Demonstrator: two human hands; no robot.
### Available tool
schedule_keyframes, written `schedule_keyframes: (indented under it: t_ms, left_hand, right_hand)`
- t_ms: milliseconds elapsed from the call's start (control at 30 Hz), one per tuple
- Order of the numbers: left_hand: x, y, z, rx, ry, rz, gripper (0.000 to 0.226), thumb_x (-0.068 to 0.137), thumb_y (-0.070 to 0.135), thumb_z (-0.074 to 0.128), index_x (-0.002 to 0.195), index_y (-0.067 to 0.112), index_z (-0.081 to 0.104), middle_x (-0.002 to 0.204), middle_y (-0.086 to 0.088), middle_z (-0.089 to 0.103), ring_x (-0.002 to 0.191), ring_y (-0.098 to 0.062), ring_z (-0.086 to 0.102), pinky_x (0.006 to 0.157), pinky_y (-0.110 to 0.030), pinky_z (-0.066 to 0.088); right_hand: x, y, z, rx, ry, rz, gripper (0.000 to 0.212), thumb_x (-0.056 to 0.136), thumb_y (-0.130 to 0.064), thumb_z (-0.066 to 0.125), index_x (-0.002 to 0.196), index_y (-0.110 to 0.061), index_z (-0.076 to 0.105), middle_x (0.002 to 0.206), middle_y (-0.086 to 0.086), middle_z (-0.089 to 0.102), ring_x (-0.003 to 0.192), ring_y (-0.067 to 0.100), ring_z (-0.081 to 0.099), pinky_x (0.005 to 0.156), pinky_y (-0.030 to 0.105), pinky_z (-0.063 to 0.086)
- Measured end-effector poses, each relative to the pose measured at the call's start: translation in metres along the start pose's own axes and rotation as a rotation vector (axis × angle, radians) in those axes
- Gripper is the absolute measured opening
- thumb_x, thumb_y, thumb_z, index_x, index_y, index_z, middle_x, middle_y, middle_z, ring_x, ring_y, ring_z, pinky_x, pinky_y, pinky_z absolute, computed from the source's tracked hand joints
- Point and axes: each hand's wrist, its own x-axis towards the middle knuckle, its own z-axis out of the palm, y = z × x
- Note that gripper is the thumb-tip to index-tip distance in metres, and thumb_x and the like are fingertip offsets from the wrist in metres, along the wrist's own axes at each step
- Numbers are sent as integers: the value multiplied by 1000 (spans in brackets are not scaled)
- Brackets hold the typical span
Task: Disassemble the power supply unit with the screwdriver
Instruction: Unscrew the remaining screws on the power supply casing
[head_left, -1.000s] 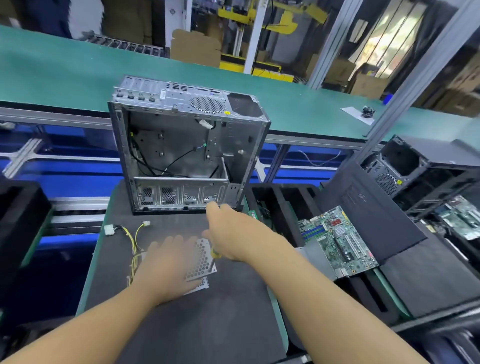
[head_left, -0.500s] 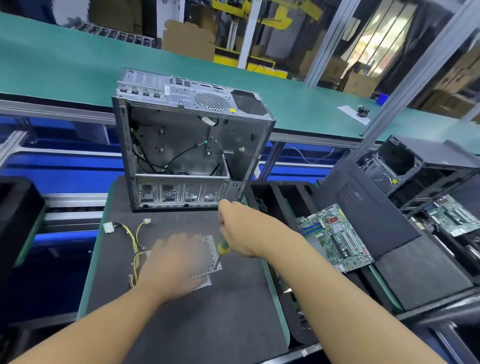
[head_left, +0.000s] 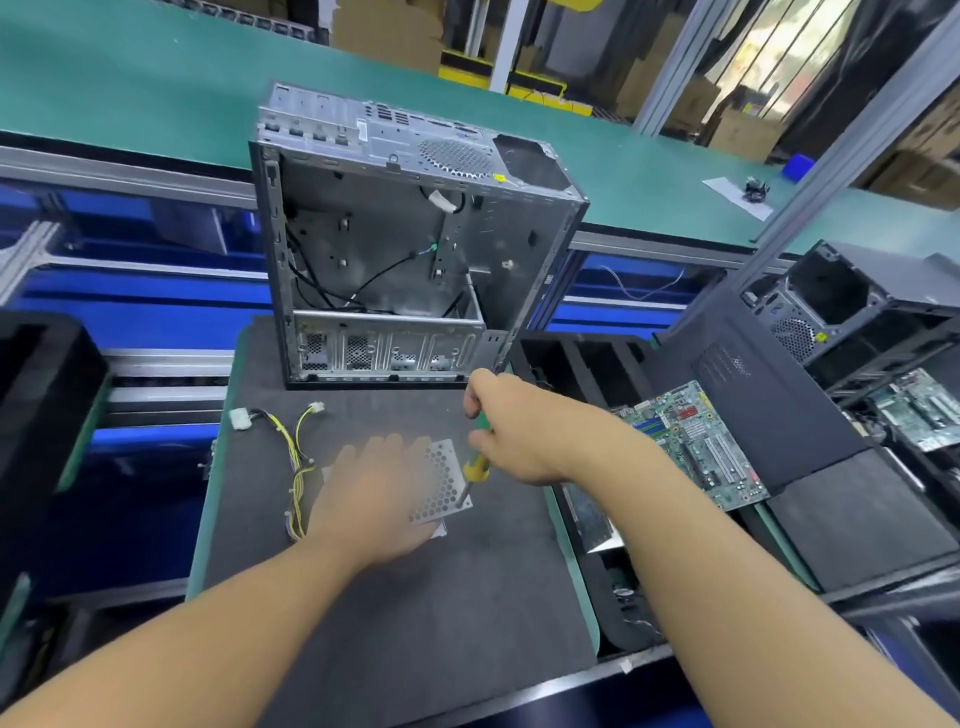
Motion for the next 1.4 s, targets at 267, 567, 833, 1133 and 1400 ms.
schedule_keyframes:
  t_ms: [267, 567, 833, 1133, 1400]
  left_hand:
    - [0, -1, 1, 22, -54, -1, 99, 64, 81, 44, 140, 18, 47, 106, -2, 54, 96, -27, 53, 76, -42, 39]
    - [0, -1, 3, 44, -92, -19, 102, 68, 83, 39, 148, 21, 35, 118, -2, 51, 107, -26, 49, 84, -42, 38]
    - [1, -1, 2, 61, -103, -31, 102, 71, 83, 31, 153, 21, 27, 126, -2, 47, 112, -26, 47, 87, -42, 36]
    - [1, -1, 0, 43, -102, -31, 101, 70, 82, 35, 150, 19, 36, 123, -3, 52, 109, -28, 51, 86, -44, 39]
    - [1, -1, 1, 59, -70, -23, 97, 68, 80, 41, 144, 19, 44, 114, -3, 55, 101, -28, 54, 80, -44, 41]
  right_hand:
    - [-5, -3, 11, -58, 131, 154, 39, 100, -54, 36, 103, -15, 36, 89, 4, 49, 81, 30, 53, 67, 39, 41]
    - [-10, 1, 12, -25, 57, 43, 24, 96, -38, 49, 108, -21, 37, 113, 4, 45, 74, 20, 46, 68, 37, 39]
    - [-11, 1, 12, -32, 78, -32, 23, 97, -20, 47, 117, -15, 37, 94, -2, 48, 80, 22, 45, 63, 36, 38]
    - [-9, 0, 17, -115, 199, 10, 24, 104, -37, 36, 104, -13, 36, 84, 6, 52, 73, 28, 50, 62, 38, 39]
    - [-10, 7, 13, -72, 91, 71, 42, 96, -57, 43, 112, -18, 36, 111, 5, 51, 94, 31, 52, 75, 41, 43]
